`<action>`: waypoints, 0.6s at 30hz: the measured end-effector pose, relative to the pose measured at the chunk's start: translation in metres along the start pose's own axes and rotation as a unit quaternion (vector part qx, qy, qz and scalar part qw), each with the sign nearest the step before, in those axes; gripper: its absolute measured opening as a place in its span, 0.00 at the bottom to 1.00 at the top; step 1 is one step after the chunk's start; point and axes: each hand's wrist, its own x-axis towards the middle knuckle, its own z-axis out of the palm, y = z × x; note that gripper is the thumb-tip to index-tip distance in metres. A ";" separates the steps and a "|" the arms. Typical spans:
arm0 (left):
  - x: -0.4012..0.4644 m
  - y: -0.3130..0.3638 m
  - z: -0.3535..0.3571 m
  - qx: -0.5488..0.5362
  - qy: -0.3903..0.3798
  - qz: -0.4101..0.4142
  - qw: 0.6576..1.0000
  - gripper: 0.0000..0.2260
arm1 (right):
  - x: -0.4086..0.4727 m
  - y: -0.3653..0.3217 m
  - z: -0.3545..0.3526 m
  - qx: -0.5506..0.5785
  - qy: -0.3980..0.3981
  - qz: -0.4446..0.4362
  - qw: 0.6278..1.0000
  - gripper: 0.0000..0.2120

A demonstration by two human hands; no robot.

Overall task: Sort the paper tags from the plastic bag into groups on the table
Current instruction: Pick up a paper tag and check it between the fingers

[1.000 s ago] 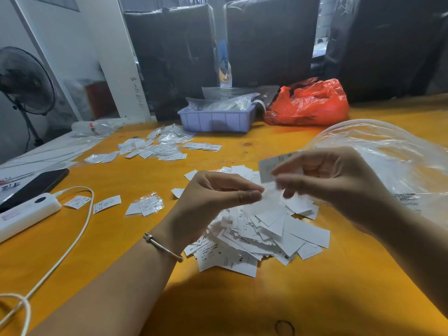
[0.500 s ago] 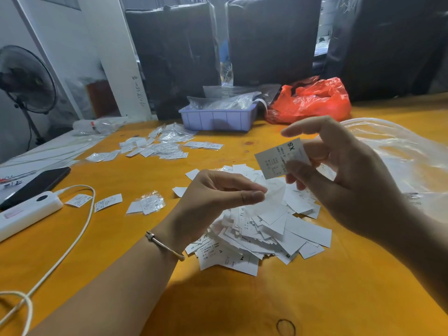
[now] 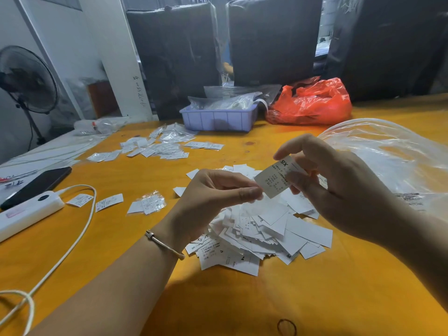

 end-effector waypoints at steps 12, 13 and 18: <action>0.001 0.000 0.002 0.025 -0.009 0.015 1.000 0.04 | 0.000 0.002 -0.002 -0.036 -0.051 -0.009 0.998 0.13; 0.001 0.000 0.002 0.023 -0.010 0.014 1.000 0.03 | 0.000 0.003 -0.002 -0.033 -0.057 -0.008 0.998 0.13; 0.002 -0.001 0.004 0.035 -0.005 0.006 0.999 0.04 | -0.003 0.010 0.008 -0.030 -0.089 0.007 0.996 0.13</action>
